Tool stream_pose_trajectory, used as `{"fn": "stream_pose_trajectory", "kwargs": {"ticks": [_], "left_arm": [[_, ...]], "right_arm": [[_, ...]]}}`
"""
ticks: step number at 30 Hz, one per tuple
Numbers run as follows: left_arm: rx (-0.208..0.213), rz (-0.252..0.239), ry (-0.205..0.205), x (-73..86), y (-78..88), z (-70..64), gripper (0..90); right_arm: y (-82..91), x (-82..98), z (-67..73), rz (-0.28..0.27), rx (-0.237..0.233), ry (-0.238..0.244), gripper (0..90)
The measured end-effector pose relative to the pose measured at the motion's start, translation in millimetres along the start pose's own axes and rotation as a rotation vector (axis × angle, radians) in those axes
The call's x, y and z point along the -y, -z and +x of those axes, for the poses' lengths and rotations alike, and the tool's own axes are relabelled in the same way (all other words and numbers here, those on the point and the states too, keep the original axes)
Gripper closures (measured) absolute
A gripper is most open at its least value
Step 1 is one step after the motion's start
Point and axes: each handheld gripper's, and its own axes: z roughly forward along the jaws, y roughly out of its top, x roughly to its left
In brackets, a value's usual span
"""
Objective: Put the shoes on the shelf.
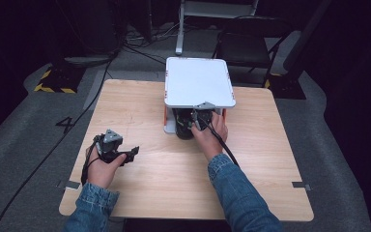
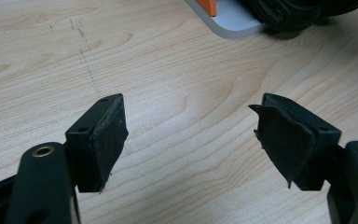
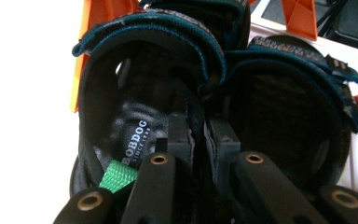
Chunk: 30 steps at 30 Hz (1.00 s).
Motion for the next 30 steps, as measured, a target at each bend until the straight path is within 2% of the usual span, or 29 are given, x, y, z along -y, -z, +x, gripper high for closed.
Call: {"fn": "stream_pose_trajectory", "kwargs": {"ticks": [2,3,4,6,9,11,14,16,18,21,25,26,27,29,30], "left_arm": [[0.003,0.005,-0.002,-0.1,0.1,-0.3,24.8],[0.003,0.007,-0.003,-0.2,0.1,-0.4,24.7],[0.003,0.007,-0.003,-0.2,0.1,-0.4,24.8],[0.004,0.006,-0.003,-0.1,-0.1,-0.3,24.7],[0.003,0.001,-0.004,-0.2,-0.5,-1.4,24.7],[0.005,0.001,-0.004,-0.3,-0.6,-1.8,24.7],[0.007,0.004,-0.008,-0.5,-1.0,-2.5,24.7],[0.004,0.006,-0.009,-0.7,-1.4,-2.8,24.7],[0.009,0.006,-0.014,-1.2,-2.2,-3.4,24.8],[0.016,0.001,-0.018,-3.2,-4.6,-6.1,24.9],[0.034,0.004,-0.033,-7.9,-6.8,-11.5,24.9],[0.042,-0.001,-0.043,-10.9,-7.3,-15.7,24.8],[0.042,-0.001,-0.043,-10.9,-7.3,-15.7,24.6],[0.063,-0.007,-0.055,-15.0,-7.7,-22.2,24.2],[0.063,-0.007,-0.055,-15.0,-7.7,-22.2,23.8]], "right_arm": [[-2.2,0.8,-0.6,-0.02,0.002,-0.002,80.3],[-3.1,1.1,-1.3,-0.103,0.019,0.019,78.0],[-3.1,1.1,-1.3,-0.103,0.019,0.019,78.0],[-0.2,-2.7,-2.4,-0.132,0.039,0.036,70.0],[4.5,-4.4,-2.8,-0.14,0.056,0.07,61.2],[5.7,-4.5,-3.5,-0.147,0.057,0.069,58.3],[12.9,-4.6,-5.0,-0.181,0.039,0.05,52.2],[26.0,-4.5,-6.5,-0.212,0.032,0.05,49.6],[31.0,-4.5,-7.6,-0.22,0.024,0.048,48.6],[46.4,-2.4,-11.4,-0.243,-0.012,0.028,47.2],[67.1,3.3,-16.9,-0.239,-0.072,0.019,47.5],[77.3,7.9,-20.9,-0.235,-0.088,0.017,48.9],[77.3,7.9,-20.9,-0.235,-0.088,0.017,48.9],[91.8,16.6,-27.3,-0.231,-0.107,-0.017,46.3],[96.6,20.4,-29.4,-0.218,-0.088,-0.031,43.5]]}}
